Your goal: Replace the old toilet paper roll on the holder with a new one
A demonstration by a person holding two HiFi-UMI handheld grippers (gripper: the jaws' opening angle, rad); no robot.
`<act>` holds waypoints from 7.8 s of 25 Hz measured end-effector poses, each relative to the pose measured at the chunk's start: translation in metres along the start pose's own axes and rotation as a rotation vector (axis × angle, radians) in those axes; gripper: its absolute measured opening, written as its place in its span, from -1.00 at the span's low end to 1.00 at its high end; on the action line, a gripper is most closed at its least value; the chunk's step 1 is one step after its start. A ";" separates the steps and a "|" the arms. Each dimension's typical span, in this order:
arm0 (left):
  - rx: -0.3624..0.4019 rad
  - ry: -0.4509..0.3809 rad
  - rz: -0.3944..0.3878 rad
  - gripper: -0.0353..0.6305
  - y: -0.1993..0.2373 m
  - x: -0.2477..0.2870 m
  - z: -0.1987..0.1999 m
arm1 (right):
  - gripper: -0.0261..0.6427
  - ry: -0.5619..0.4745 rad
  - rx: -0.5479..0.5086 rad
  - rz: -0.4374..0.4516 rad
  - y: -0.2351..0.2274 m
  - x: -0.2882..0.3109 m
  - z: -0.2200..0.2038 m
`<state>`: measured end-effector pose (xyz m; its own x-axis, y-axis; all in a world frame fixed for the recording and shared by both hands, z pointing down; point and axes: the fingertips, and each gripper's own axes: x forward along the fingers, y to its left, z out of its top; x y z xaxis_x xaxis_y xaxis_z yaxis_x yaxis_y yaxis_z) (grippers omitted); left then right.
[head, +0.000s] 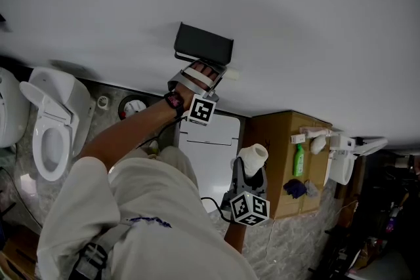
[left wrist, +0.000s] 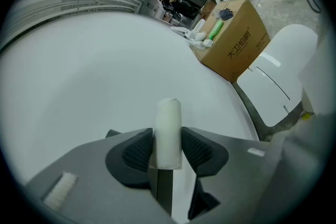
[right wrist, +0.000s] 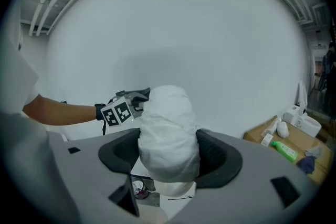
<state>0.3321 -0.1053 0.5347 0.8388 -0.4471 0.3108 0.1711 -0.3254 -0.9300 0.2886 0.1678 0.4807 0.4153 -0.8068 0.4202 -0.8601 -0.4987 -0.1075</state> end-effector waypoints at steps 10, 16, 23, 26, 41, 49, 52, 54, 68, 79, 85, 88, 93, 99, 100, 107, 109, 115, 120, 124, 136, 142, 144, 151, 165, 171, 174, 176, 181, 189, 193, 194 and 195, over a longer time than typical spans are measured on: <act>-0.010 -0.030 -0.013 -0.37 0.000 0.007 0.019 | 0.01 0.005 0.008 -0.022 -0.004 0.000 0.000; -0.061 -0.093 -0.017 -0.37 0.001 0.007 0.037 | 0.01 0.000 0.007 -0.034 0.000 0.003 0.004; 0.000 -0.081 -0.029 -0.37 -0.003 0.013 0.041 | 0.01 0.009 0.013 -0.052 -0.003 0.003 0.002; -0.025 -0.108 -0.019 -0.37 0.001 0.011 0.048 | 0.01 0.009 0.012 -0.059 -0.003 0.003 0.003; -0.445 -0.223 0.098 -0.37 0.053 -0.068 0.050 | 0.01 0.031 -0.020 -0.126 -0.023 0.000 0.001; -0.725 -0.266 0.271 -0.37 0.090 -0.136 -0.015 | 0.01 0.005 -0.282 -0.155 -0.033 0.029 0.042; -0.790 -0.238 0.314 -0.37 0.097 -0.150 -0.038 | 0.01 -0.013 -0.407 -0.162 -0.040 0.046 0.064; -0.796 -0.211 0.352 -0.37 0.100 -0.157 -0.051 | 0.01 -0.023 -0.463 -0.155 -0.043 0.059 0.076; -0.778 -0.162 0.484 -0.37 0.105 -0.196 -0.101 | 0.00 -0.084 -0.844 -0.049 -0.015 0.138 0.104; -0.996 -0.103 0.505 -0.37 0.093 -0.219 -0.139 | 0.00 -0.077 -1.125 0.009 0.020 0.180 0.103; -1.071 -0.066 0.526 -0.37 0.089 -0.224 -0.158 | 0.00 -0.051 -1.271 0.019 0.023 0.198 0.094; -1.078 -0.092 0.532 -0.37 0.088 -0.227 -0.157 | 0.00 -0.042 -1.334 0.031 0.026 0.206 0.088; -1.103 -0.090 0.526 -0.37 0.081 -0.227 -0.157 | 0.00 -0.044 -1.489 0.019 0.029 0.220 0.075; -1.123 -0.103 0.521 -0.37 0.078 -0.228 -0.156 | 0.00 -0.066 -1.700 0.029 0.042 0.233 0.061; -1.119 -0.104 0.524 -0.37 0.079 -0.229 -0.156 | 0.00 -0.072 -1.714 0.041 0.046 0.234 0.060; -1.132 -0.105 0.515 -0.37 0.078 -0.228 -0.158 | 0.00 -0.080 -1.722 0.057 0.063 0.249 0.063; -1.130 -0.104 0.516 -0.37 0.079 -0.228 -0.158 | 0.00 -0.084 -1.733 0.059 0.067 0.253 0.063; -1.133 -0.098 0.526 -0.37 0.082 -0.228 -0.163 | 0.00 -0.091 -1.739 0.067 0.077 0.264 0.060; -1.145 -0.089 0.518 -0.37 0.078 -0.229 -0.164 | 0.00 -0.099 -1.742 0.071 0.082 0.268 0.059; -1.157 -0.103 0.513 -0.37 0.076 -0.229 -0.162 | 0.00 -0.098 -1.747 0.072 0.084 0.271 0.058; -1.165 -0.103 0.503 -0.37 0.073 -0.222 -0.158 | 0.00 -0.114 -1.756 0.072 0.094 0.275 0.057; -1.166 -0.100 0.512 -0.37 0.074 -0.226 -0.159 | 0.00 -0.128 -1.764 0.078 0.100 0.274 0.057; -1.172 -0.096 0.511 -0.37 0.073 -0.227 -0.160 | 0.00 -0.132 -1.762 0.073 0.102 0.275 0.057; -1.174 -0.099 0.504 -0.37 0.071 -0.228 -0.155 | 0.00 -0.150 -1.758 0.039 0.106 0.273 0.059; -1.169 -0.086 0.516 -0.37 0.066 -0.239 -0.158 | 0.00 -0.178 -1.752 -0.015 0.109 0.274 0.053; -1.180 -0.073 0.512 -0.37 0.064 -0.238 -0.159 | 0.00 -0.208 -1.758 -0.049 0.112 0.276 0.055; -1.178 -0.074 0.514 -0.37 0.064 -0.240 -0.159 | 0.00 -0.222 -1.760 -0.061 0.115 0.276 0.055; -1.178 -0.071 0.517 -0.37 0.065 -0.240 -0.159 | 0.00 -0.231 -1.756 -0.067 0.118 0.275 0.057; -1.183 -0.065 0.523 -0.37 0.063 -0.242 -0.160 | 0.00 -0.244 -1.753 -0.078 0.121 0.276 0.056; -1.181 -0.057 0.530 -0.37 0.063 -0.245 -0.161 | 0.00 -0.255 -1.748 -0.087 0.126 0.277 0.051; -1.184 -0.056 0.529 -0.37 0.064 -0.244 -0.161 | 0.00 -0.261 -1.745 -0.082 0.129 0.279 0.051; -1.184 -0.055 0.528 -0.37 0.064 -0.243 -0.161 | 0.00 -0.262 -1.743 -0.082 0.131 0.279 0.051; -1.183 -0.055 0.527 -0.37 0.065 -0.243 -0.161 | 0.00 -0.262 -1.741 -0.083 0.131 0.279 0.051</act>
<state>0.0559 -0.1513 0.4306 0.6899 -0.7203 -0.0721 -0.7184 -0.6689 -0.1910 0.3064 -0.1391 0.5383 0.3522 -0.9115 0.2126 -0.0519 0.2078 0.9768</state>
